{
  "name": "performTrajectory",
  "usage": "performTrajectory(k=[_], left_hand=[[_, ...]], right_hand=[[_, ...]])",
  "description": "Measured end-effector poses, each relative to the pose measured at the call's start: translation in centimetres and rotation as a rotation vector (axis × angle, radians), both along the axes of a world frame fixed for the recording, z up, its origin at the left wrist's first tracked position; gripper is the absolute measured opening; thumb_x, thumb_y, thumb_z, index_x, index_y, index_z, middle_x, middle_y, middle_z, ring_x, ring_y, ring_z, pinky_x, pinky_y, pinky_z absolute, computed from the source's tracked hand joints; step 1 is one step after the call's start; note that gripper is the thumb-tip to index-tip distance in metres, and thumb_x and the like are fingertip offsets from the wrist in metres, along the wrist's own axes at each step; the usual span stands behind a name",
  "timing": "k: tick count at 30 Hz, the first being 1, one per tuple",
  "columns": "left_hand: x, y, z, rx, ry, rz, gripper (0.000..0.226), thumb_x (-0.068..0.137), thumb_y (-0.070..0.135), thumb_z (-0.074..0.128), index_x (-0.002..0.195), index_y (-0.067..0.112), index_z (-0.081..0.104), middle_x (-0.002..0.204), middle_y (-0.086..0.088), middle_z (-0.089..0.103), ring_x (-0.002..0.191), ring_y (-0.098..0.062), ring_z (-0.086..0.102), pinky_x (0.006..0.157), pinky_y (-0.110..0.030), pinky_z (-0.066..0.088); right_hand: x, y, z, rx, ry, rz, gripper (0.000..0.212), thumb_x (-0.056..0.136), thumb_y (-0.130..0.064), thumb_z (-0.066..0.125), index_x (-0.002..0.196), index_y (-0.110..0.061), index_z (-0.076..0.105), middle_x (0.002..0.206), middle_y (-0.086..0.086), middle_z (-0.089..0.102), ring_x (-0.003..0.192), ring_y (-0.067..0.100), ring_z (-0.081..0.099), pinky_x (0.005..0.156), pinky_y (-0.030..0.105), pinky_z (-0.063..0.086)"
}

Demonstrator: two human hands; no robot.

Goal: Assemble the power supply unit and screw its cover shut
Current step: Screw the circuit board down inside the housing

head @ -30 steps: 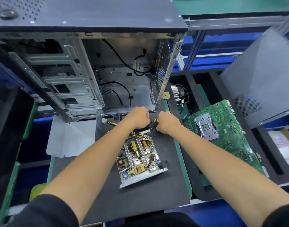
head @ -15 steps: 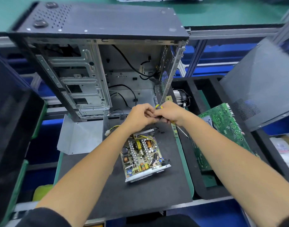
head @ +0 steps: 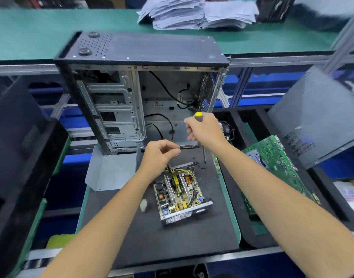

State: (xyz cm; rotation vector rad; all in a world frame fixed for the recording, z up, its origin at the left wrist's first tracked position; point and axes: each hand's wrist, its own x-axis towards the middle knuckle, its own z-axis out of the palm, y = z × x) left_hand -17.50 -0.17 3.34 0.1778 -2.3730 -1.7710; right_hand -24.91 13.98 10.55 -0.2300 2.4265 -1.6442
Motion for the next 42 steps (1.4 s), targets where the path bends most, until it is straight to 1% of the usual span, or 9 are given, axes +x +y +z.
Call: performTrajectory(k=[4,7,10,13,23,30,35,38,42], left_hand=[[1.1,-0.1,-0.1,-0.016,-0.029,-0.023,0.016,0.082,0.007,0.073,0.079,0.022,0.071,0.067,0.005,0.068,0.058,0.002,0.057,0.061,-0.014,0.048],[1.5,-0.3,-0.2,0.014,-0.043,0.002,0.021,0.083,0.005,0.071,0.078,0.026,0.070,0.071,-0.005,0.071,0.058,-0.003,0.058,0.062,-0.021,0.051],[2.0,-0.8,-0.5,0.057,-0.050,0.013,0.021,0.084,0.004,0.070,0.079,0.025,0.070,0.071,-0.002,0.072,0.058,-0.004,0.060,0.062,-0.018,0.051],[2.3,-1.1,-0.8,0.062,-0.060,-0.002,0.021,0.084,0.004,0.069,0.078,0.024,0.070,0.070,0.004,0.072,0.062,-0.005,0.063,0.064,-0.019,0.052],[2.6,-0.9,-1.5,0.075,-0.051,-0.014,0.022,0.088,0.002,0.063,0.080,0.022,0.069,0.072,0.004,0.073,0.070,-0.006,0.067,0.066,-0.017,0.052],[2.7,-0.5,-1.8,-0.014,-0.076,-0.016,0.021,0.091,0.002,0.059,0.082,0.021,0.064,0.071,0.005,0.068,0.061,0.001,0.058,0.064,-0.014,0.048],[2.7,-0.3,-1.9,-0.008,-0.091,0.005,0.026,0.095,-0.001,0.050,0.083,0.019,0.063,0.074,-0.001,0.067,0.071,-0.009,0.062,0.068,-0.024,0.054],[2.8,-0.2,-1.9,-0.010,-0.090,0.009,0.029,0.095,-0.001,0.049,0.081,0.020,0.063,0.074,-0.001,0.066,0.071,-0.009,0.062,0.066,-0.022,0.054],[3.1,-0.3,-1.9,-0.079,-0.098,0.001,0.028,0.093,0.002,0.054,0.079,0.024,0.063,0.076,-0.001,0.068,0.072,-0.014,0.063,0.068,-0.023,0.054]], right_hand=[[0.9,-1.1,1.7,0.032,0.184,0.005,0.040,0.083,-0.036,0.055,0.051,-0.017,0.040,0.046,-0.011,0.042,0.053,0.019,0.047,0.057,0.035,0.043],[1.4,-1.8,2.0,0.040,0.248,-0.002,0.043,0.084,-0.028,0.055,0.049,-0.019,0.032,0.040,-0.009,0.033,0.050,0.021,0.046,0.051,0.038,0.042],[1.7,-1.8,2.0,0.022,0.259,-0.012,0.040,0.084,-0.021,0.055,0.049,-0.018,0.037,0.041,-0.005,0.046,0.042,0.015,0.054,0.040,0.021,0.039],[2.1,-1.8,2.2,-0.004,0.246,-0.011,0.035,0.083,-0.020,0.056,0.052,-0.013,0.041,0.053,0.014,0.060,0.034,0.010,0.053,0.037,0.014,0.036],[2.1,-1.7,2.0,0.029,0.204,0.003,0.032,0.083,-0.020,0.057,0.055,-0.012,0.044,0.057,0.014,0.065,0.036,0.014,0.056,0.036,0.015,0.036],[2.1,-1.5,1.7,0.058,0.179,0.070,0.031,0.086,-0.017,0.057,0.059,-0.011,0.041,0.059,0.019,0.062,0.037,0.011,0.057,0.037,0.015,0.038],[1.9,-1.3,1.4,0.078,0.183,0.086,0.032,0.086,-0.022,0.057,0.059,-0.011,0.044,0.058,0.012,0.066,0.040,0.017,0.060,0.040,0.017,0.042],[1.8,-1.1,1.3,0.087,0.175,0.105,0.031,0.085,-0.022,0.059,0.060,-0.010,0.045,0.058,0.011,0.067,0.042,0.018,0.062,0.041,0.018,0.042],[1.8,-0.9,1.6,0.195,0.194,0.184,0.034,0.086,-0.024,0.060,0.071,0.005,0.051,0.058,0.009,0.068,0.045,0.014,0.066,0.044,0.022,0.047]])
